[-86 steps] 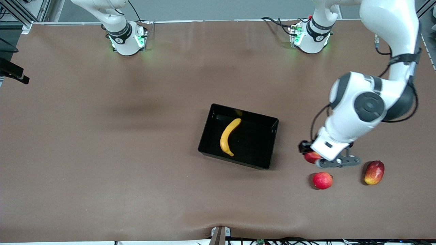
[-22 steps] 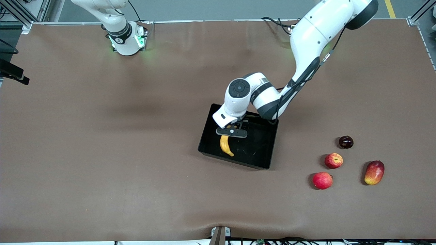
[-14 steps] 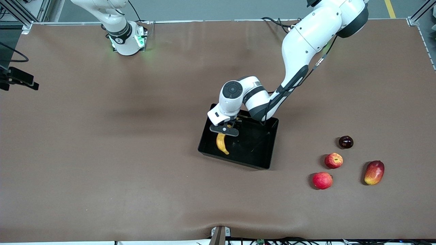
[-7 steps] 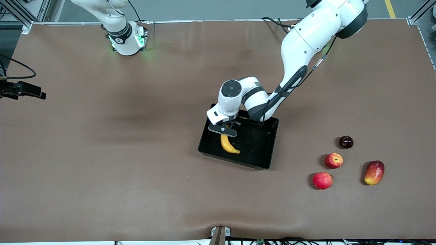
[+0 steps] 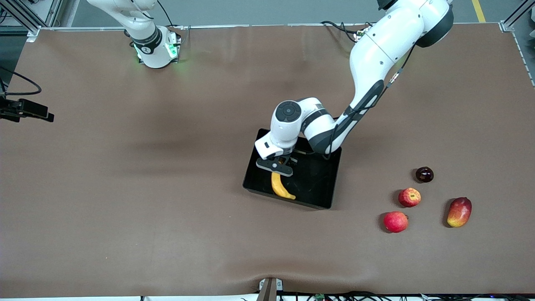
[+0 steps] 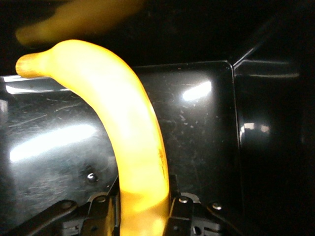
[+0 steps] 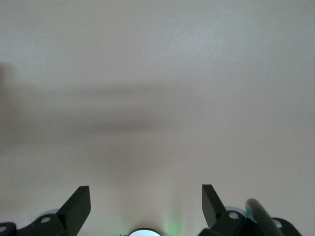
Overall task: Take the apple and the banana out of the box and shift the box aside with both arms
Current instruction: 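Lift the banana with the left gripper while the right gripper reaches the tray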
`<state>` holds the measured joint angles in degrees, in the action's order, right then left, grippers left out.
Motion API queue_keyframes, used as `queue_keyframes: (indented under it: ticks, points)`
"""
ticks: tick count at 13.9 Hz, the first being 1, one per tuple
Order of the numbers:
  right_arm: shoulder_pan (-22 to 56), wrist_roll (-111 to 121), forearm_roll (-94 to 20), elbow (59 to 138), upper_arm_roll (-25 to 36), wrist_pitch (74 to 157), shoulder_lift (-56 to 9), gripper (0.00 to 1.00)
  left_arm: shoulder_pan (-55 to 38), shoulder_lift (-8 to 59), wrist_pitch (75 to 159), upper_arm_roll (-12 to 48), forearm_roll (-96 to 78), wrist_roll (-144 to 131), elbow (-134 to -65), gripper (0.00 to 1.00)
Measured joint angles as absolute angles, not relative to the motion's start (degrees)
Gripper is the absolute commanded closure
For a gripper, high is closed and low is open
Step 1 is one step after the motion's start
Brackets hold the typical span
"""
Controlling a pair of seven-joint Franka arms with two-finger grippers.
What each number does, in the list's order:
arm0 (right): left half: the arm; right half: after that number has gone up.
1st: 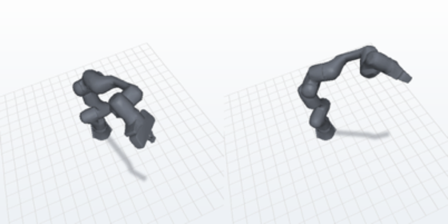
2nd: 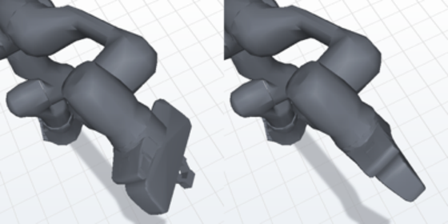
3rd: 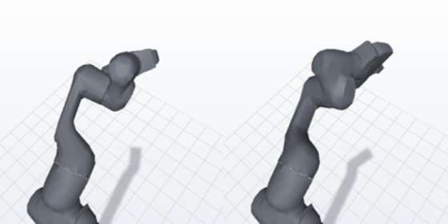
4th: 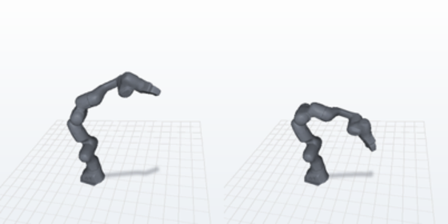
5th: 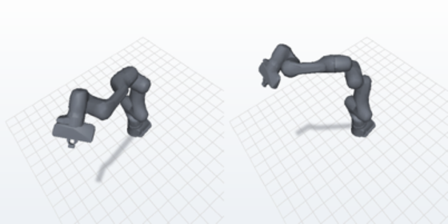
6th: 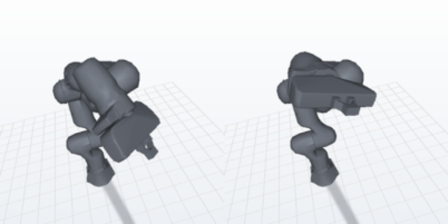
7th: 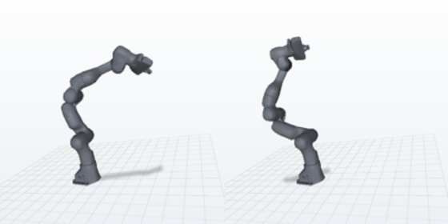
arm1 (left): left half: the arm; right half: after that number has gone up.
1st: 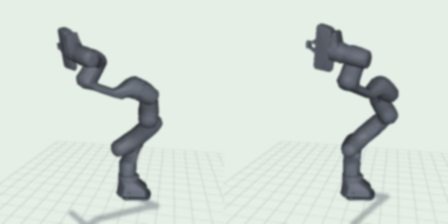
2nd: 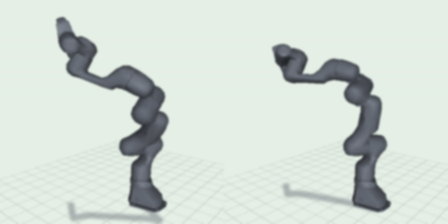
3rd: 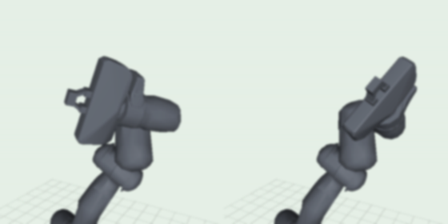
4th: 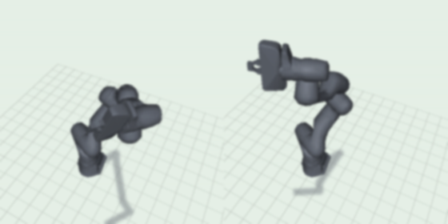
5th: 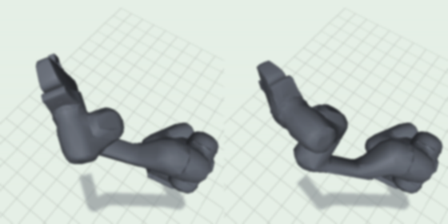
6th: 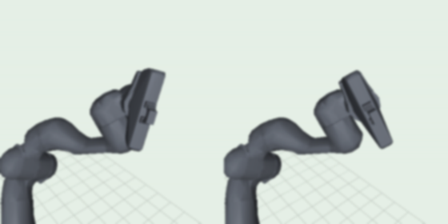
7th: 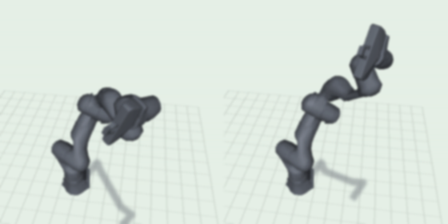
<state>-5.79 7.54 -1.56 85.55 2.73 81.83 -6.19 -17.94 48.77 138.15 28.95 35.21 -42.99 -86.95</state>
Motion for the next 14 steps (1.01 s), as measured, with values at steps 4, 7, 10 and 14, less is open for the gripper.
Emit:
queue_keyframes:
  ticks: [4, 7, 10, 14]
  points:
    - [-2.0, 6.7, -2.4, 85.4, 2.1, 80.0, -6.2, 0.00, -15.0, 48.4, 138.2, 28.9, 35.2, -40.6, -84.5, 1.00]
    - [3.8, -0.5, -3.4, 85.5, 1.9, 80.5, -6.5, 0.00, -12.4, 47.7, 138.2, 29.1, 35.2, -39.3, -83.6, 1.00]
    - [8.0, -4.1, -8.1, 86.8, 1.7, 84.1, -8.2, 0.00, -10.0, 46.1, 136.3, 31.3, 35.2, -39.3, -83.2, 1.00]
    - [13.5, -12.7, -9.8, 87.0, 1.7, 90.9, -12.6, 0.00, -3.6, 44.2, 130.2, 38.3, 35.2, -35.2, -83.1, 1.00]
